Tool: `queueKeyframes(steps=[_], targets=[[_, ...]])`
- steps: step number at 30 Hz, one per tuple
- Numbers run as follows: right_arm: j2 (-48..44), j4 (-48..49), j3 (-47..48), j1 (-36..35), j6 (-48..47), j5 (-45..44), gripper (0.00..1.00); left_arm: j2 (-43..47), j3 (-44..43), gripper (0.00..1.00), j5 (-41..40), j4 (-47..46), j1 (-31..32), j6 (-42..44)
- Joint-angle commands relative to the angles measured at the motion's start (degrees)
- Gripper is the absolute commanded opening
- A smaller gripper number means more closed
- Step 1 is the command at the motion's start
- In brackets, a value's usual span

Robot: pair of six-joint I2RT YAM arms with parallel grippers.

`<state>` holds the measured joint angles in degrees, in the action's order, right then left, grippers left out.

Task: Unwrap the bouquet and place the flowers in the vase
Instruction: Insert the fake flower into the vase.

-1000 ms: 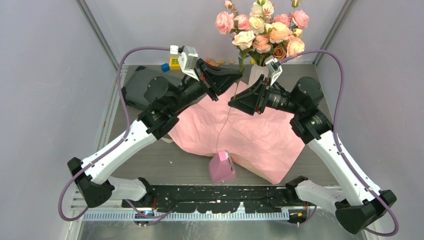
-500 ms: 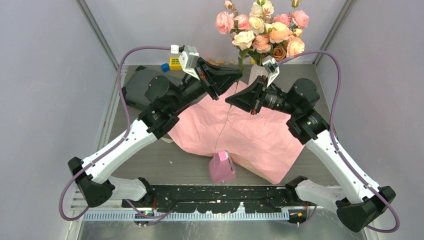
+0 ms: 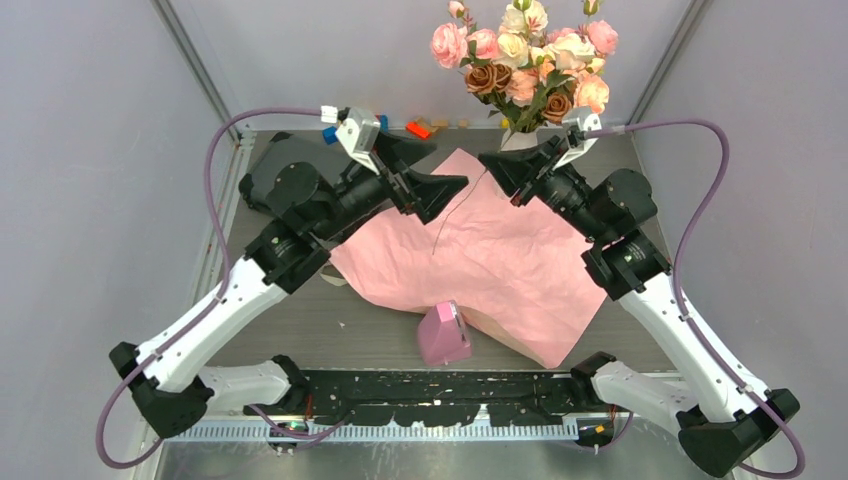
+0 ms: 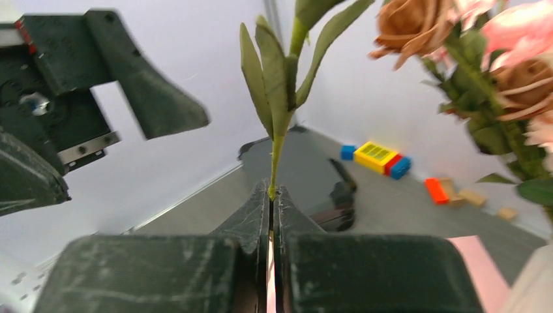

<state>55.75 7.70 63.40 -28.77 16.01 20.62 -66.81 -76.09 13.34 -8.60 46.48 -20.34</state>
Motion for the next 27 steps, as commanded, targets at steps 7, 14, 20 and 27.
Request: queueKeyframes(steps=[7,14,20,27], targets=[[0.8,7.3,2.7,-0.3,-18.0,-17.5,0.00,10.2,6.5,1.00,-6.0,18.2,-7.5,4.5],[2.1,12.0,2.1,-0.4,-28.6,-27.3,0.00,11.8,12.9,1.00,-4.0,22.8,-15.5,3.2],[1.9,17.9,0.2,-0.7,-35.5,-31.6,0.00,12.8,17.5,1.00,-2.8,24.4,-19.8,2.9],[2.0,27.2,-3.7,-1.0,-40.4,-33.2,0.00,15.0,21.1,1.00,-3.2,24.5,-23.2,1.3]])
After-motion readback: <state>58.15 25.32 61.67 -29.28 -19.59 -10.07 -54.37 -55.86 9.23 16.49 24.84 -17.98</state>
